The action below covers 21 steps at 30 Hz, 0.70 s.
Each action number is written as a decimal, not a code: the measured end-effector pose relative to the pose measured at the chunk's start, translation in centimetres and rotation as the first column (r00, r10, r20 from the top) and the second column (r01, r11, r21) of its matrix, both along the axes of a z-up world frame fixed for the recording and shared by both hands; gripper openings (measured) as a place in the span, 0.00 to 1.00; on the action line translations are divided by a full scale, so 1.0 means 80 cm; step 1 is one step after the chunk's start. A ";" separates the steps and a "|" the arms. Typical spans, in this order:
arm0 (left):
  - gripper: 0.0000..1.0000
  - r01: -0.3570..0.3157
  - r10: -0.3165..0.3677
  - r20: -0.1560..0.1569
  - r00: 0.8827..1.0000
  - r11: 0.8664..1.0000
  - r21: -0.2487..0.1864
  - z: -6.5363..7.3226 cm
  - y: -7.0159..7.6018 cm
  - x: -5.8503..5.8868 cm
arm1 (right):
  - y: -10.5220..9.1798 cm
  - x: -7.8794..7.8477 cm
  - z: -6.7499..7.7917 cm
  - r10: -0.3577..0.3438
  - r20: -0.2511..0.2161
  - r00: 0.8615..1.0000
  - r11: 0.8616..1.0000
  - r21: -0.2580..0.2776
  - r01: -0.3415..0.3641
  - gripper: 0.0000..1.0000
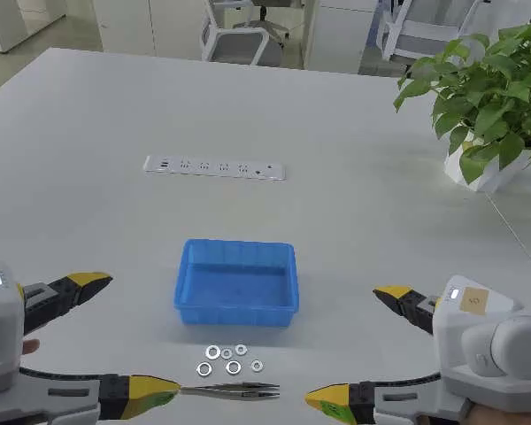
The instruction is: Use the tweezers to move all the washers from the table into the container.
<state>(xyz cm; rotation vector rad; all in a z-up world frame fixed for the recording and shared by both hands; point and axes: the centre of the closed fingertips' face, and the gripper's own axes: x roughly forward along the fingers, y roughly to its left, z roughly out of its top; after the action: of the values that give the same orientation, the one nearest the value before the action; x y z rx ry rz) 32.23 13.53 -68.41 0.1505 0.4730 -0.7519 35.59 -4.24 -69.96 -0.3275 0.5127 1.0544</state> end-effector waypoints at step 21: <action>0.98 0.002 -0.002 0.008 1.000 1.000 0.001 0.003 0.001 0.005 | -0.001 0.002 0.001 0.003 0.004 1.000 1.000 0.000 -0.003 0.96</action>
<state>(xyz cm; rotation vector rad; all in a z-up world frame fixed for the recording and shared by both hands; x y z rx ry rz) 32.63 13.59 -68.15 0.1544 0.4659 -0.7528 35.72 -4.34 -69.88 -0.3303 0.5086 1.0563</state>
